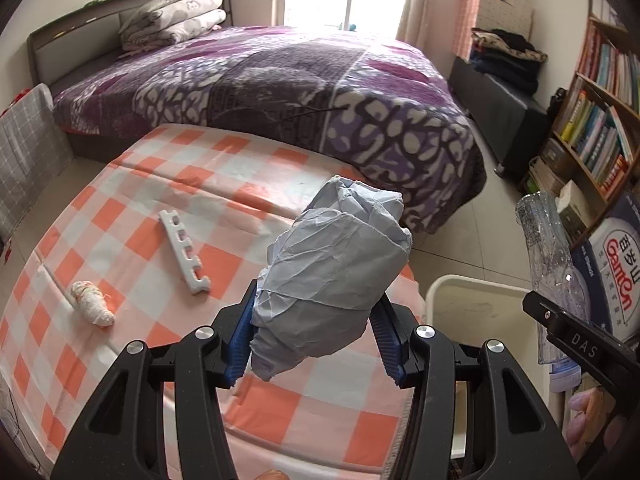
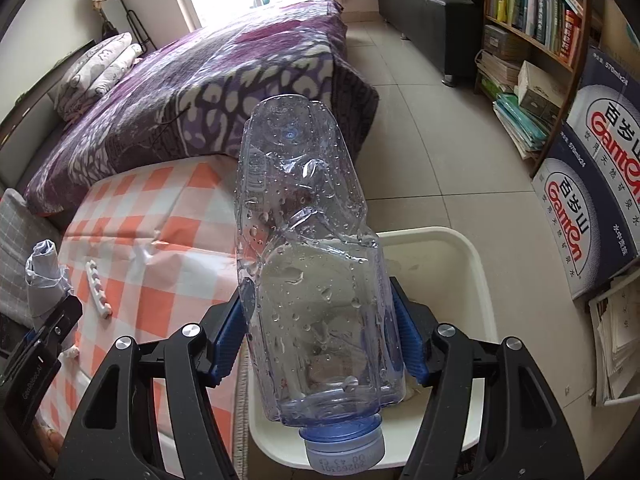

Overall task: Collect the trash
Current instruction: 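Carry the tissue and plastic bottle over to the white bin, then open both tools to drop tissue and bottle into the bin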

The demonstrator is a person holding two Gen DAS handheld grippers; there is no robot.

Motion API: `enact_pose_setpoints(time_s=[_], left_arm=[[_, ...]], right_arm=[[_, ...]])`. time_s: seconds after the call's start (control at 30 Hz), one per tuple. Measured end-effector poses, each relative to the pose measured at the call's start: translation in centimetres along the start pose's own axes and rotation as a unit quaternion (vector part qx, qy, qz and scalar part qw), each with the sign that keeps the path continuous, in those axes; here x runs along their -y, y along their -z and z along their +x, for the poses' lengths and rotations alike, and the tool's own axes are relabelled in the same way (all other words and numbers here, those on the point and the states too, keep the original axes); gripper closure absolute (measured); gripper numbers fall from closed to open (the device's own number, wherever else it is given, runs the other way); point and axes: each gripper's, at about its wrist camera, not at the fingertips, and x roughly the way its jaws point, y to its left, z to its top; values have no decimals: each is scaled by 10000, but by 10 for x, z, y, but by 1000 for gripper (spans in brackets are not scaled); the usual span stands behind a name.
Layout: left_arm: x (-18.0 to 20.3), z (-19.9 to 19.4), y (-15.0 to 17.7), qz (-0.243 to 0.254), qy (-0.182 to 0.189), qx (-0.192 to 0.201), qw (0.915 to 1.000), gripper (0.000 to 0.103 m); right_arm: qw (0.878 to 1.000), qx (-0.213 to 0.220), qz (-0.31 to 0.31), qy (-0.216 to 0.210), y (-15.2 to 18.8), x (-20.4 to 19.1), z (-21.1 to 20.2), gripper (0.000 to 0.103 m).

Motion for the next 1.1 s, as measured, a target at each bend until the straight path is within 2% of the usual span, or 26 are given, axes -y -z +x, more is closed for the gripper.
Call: enact_pose_setpoints(time_s=[0.07, 0.17, 0.67, 0.87, 0.97, 1.03, 1.1], left_arm=[[8, 1, 2, 73, 53, -26, 10000, 51], [23, 3, 6, 187, 130, -68, 9997, 51], [92, 14, 36, 970, 437, -311, 9938, 51], [113, 19, 46, 1152, 755, -527, 9891, 48], [119, 22, 49, 1174, 982, -646, 9861, 41], [123, 22, 51, 1168, 1124, -693, 9843, 32], [126, 22, 51, 1146, 1228, -736, 9830, 29]], right_arm=[[10000, 24, 58, 69, 0, 8, -3, 30], [9997, 61, 164, 153, -1, 20, -6, 25], [9967, 208, 751, 236, -6, 79, -20, 19], [9947, 257, 970, 235, -7, 95, -25, 15], [9940, 284, 1024, 255, -7, 101, -26, 13], [9934, 303, 1074, 278, -7, 104, -27, 12], [9927, 313, 1129, 293, -8, 108, -28, 12]])
